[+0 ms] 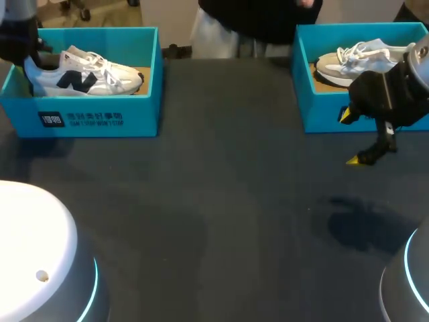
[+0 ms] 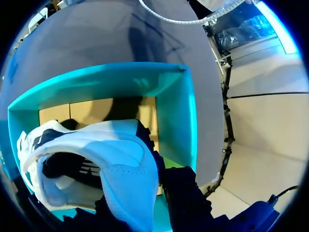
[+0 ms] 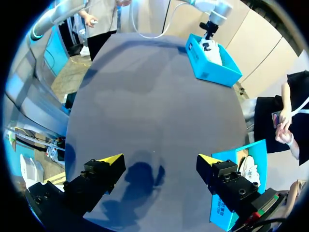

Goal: Take the shoe out of the shoebox, open the shoe tongue, remove and reinsert the insole, then place the shoe into the shoebox

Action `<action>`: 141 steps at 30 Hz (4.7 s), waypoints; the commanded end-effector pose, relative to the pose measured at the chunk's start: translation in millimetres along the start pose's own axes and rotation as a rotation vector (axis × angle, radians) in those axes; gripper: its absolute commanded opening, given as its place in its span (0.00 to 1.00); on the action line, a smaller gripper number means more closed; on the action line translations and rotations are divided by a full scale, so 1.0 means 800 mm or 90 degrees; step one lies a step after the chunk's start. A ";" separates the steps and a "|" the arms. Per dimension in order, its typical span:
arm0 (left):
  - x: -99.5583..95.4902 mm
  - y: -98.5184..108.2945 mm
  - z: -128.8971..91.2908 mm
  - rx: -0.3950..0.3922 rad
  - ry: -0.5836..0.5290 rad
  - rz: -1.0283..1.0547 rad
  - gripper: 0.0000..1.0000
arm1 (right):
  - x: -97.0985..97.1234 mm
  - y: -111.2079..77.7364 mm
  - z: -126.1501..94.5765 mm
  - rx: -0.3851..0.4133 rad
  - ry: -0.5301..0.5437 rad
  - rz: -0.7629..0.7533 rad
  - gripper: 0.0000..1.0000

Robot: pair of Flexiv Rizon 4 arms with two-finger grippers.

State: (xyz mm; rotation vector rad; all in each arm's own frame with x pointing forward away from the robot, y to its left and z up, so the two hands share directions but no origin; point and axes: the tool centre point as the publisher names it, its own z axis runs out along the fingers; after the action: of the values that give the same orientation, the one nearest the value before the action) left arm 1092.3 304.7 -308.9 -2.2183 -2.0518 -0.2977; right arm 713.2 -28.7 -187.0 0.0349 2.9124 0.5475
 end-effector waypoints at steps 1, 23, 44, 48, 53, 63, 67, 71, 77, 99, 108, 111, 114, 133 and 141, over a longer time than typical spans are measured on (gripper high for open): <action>-0.002 -0.011 0.004 -0.010 -0.003 0.001 0.00 | -0.001 0.001 0.001 0.001 0.001 0.000 1.00; -0.030 -0.041 0.052 0.012 0.006 -0.004 0.00 | -0.001 0.001 0.001 0.001 0.001 0.000 1.00; -0.030 -0.046 0.084 0.055 0.027 0.011 0.65 | -0.001 0.001 0.001 0.001 0.001 0.000 1.00; -0.023 -0.040 0.065 0.054 0.003 0.016 1.00 | -0.001 0.001 0.001 0.001 0.001 0.000 1.00; -0.016 -0.025 0.027 0.050 -0.027 0.008 1.00 | -0.001 0.001 0.001 0.001 0.001 0.000 1.00; -0.017 -0.021 -0.038 0.051 -0.053 0.029 1.00 | -0.001 0.001 0.001 0.001 0.001 0.000 1.00; -0.020 -0.031 -0.047 0.049 -0.049 0.028 1.00 | -0.001 0.001 0.001 0.001 0.001 0.000 1.00; -0.026 -0.040 -0.048 0.063 -0.052 0.026 1.00 | -0.001 0.001 0.001 0.001 0.001 0.000 1.00; -0.015 -0.055 -0.077 0.076 -0.048 -0.023 1.00 | -0.001 0.001 0.001 0.001 0.001 0.000 1.00; -0.015 -0.090 -0.160 0.113 -0.103 -0.038 1.00 | -0.001 0.001 0.001 0.001 0.001 0.000 1.00; -0.015 -0.090 -0.160 0.113 -0.103 -0.038 1.00 | -0.032 -0.031 -0.003 0.082 0.009 0.304 1.00; -0.015 -0.090 -0.160 0.113 -0.103 -0.038 1.00 | -0.042 -0.041 -0.006 0.038 -0.020 0.425 1.00; -0.015 -0.090 -0.160 0.113 -0.103 -0.038 1.00 | -0.050 -0.049 -0.007 0.012 -0.048 0.517 1.00; -0.015 -0.090 -0.160 0.113 -0.103 -0.038 1.00 | -0.142 -0.066 -0.032 -0.032 -0.245 0.775 1.00; -0.015 -0.090 -0.160 0.113 -0.103 -0.038 1.00 | -0.142 -0.066 -0.032 -0.032 -0.245 0.775 1.00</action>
State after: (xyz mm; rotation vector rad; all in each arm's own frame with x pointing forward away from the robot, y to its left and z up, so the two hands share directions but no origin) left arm 1012.0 272.4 -190.7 -2.1414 -2.1310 0.0653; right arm 832.0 -95.1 -160.4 1.6652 2.2890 0.6158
